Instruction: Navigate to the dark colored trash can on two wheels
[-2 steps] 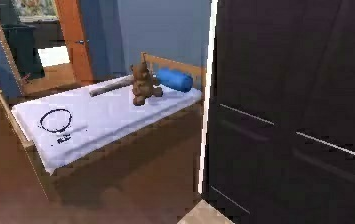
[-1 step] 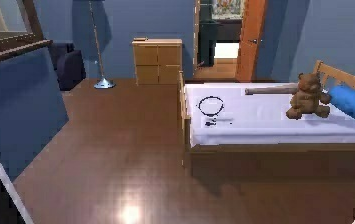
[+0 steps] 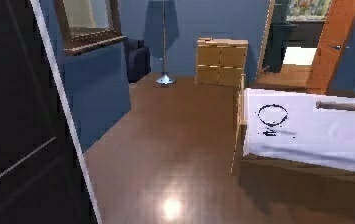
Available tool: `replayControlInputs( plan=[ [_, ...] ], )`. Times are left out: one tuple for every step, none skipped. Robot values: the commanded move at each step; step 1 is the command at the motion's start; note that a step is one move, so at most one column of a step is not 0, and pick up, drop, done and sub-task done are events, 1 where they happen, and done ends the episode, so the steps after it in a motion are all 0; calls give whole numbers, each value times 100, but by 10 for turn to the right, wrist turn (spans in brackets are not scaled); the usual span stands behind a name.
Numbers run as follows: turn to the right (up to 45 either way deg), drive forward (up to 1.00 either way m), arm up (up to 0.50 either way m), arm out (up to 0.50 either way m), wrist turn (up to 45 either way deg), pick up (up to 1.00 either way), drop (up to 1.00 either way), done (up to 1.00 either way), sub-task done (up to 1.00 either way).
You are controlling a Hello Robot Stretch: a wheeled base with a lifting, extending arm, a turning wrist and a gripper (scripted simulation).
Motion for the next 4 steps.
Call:
replayControlInputs(
  plan=[
    [0,100,0,0,0,0,0,0,0],
    [-60,0,0,0,0,0,0,0,0],
    [0,40,0,0,0,0,0,0,0],
    [210,0,0,0,0,0,0,0,0]
  ],
)
